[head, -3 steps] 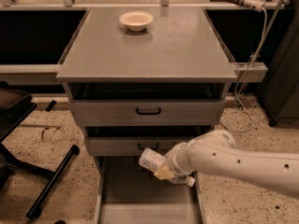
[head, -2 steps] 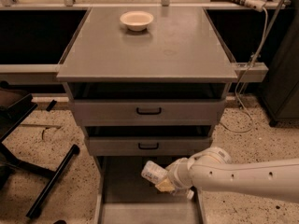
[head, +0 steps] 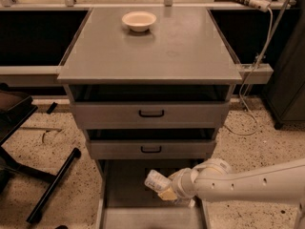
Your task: Place blue plastic bottle into bottom drawer
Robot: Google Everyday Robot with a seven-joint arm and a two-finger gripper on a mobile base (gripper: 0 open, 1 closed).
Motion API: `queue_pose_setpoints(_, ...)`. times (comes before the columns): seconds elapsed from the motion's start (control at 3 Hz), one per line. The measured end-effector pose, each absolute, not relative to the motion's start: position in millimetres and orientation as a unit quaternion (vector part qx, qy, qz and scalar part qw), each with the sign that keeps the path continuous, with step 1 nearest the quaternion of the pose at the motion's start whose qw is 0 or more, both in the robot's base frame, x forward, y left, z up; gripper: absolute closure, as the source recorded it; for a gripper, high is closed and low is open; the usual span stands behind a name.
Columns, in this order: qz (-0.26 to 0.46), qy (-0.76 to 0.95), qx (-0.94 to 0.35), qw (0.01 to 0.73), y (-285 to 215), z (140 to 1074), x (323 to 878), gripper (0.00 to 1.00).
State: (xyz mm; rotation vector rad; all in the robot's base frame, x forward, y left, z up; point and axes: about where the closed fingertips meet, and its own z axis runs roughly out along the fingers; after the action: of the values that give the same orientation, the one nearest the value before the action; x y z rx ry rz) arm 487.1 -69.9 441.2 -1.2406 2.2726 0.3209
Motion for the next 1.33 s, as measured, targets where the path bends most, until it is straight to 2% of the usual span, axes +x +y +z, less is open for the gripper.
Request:
queue_pose_setpoints(0.33,0.139,0.84,-0.454,0.261,-62,415,484,1.0)
queue_pose_setpoints(1.33,0.207,0.832,-0.453,0.243,10,235,509,1.0)
